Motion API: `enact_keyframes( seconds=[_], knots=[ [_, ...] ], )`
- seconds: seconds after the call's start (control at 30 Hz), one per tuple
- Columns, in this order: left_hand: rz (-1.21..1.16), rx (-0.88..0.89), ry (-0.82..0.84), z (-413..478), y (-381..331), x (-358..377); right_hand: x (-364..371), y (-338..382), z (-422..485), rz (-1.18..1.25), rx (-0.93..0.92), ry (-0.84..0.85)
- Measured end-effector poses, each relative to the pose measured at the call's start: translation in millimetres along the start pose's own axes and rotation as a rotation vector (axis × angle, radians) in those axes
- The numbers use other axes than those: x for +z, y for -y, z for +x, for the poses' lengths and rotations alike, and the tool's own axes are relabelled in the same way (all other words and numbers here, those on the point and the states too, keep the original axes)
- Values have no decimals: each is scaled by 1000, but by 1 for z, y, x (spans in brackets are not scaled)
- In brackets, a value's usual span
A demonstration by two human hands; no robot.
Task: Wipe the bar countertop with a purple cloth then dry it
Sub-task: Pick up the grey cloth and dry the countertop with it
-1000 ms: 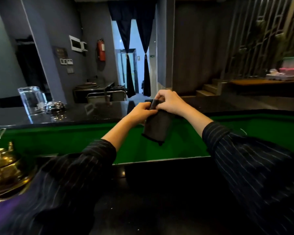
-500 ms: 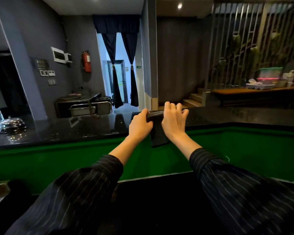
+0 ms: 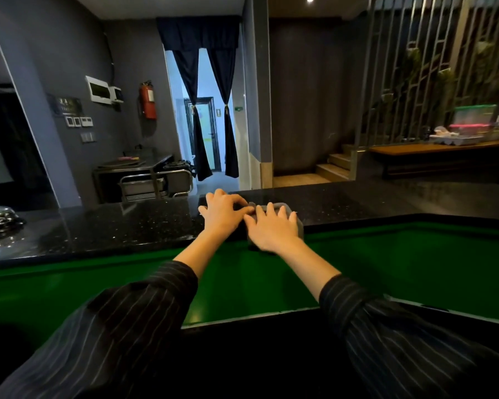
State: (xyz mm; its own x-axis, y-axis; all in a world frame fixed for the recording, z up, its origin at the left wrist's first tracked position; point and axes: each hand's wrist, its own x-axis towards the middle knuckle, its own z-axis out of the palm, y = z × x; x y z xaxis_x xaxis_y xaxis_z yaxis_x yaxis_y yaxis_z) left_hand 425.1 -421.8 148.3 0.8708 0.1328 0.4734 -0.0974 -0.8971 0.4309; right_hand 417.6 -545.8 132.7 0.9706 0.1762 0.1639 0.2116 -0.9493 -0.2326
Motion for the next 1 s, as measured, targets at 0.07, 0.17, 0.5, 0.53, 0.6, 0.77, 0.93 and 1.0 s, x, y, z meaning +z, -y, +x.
enact_keyframes(
  seconds=[0.07, 0.17, 0.5, 0.53, 0.6, 0.77, 0.93, 1.0],
  knots=[
    [51, 63, 2, 4, 8, -2, -8, -3, 17, -18, 29, 102],
    [193, 174, 153, 6, 26, -8, -10, -8, 44, -29, 33, 169],
    [175, 231, 289, -1, 45, -28, -4, 2, 87, -69, -121, 247],
    [180, 251, 327, 2, 52, -33, -5, -1, 87, -55, -175, 275],
    [181, 279, 369, 7, 71, -40, -8, -12, 90, -32, -227, 316],
    [191, 315, 379, 8, 87, -31, -2, -23, 128, -29, -59, 282],
    [203, 352, 320, 12, 90, -25, 13, 9, 169, -58, 29, 209],
    [199, 352, 311, 14, 90, -25, 19, 30, 181, -81, 2, 196]
  ],
)
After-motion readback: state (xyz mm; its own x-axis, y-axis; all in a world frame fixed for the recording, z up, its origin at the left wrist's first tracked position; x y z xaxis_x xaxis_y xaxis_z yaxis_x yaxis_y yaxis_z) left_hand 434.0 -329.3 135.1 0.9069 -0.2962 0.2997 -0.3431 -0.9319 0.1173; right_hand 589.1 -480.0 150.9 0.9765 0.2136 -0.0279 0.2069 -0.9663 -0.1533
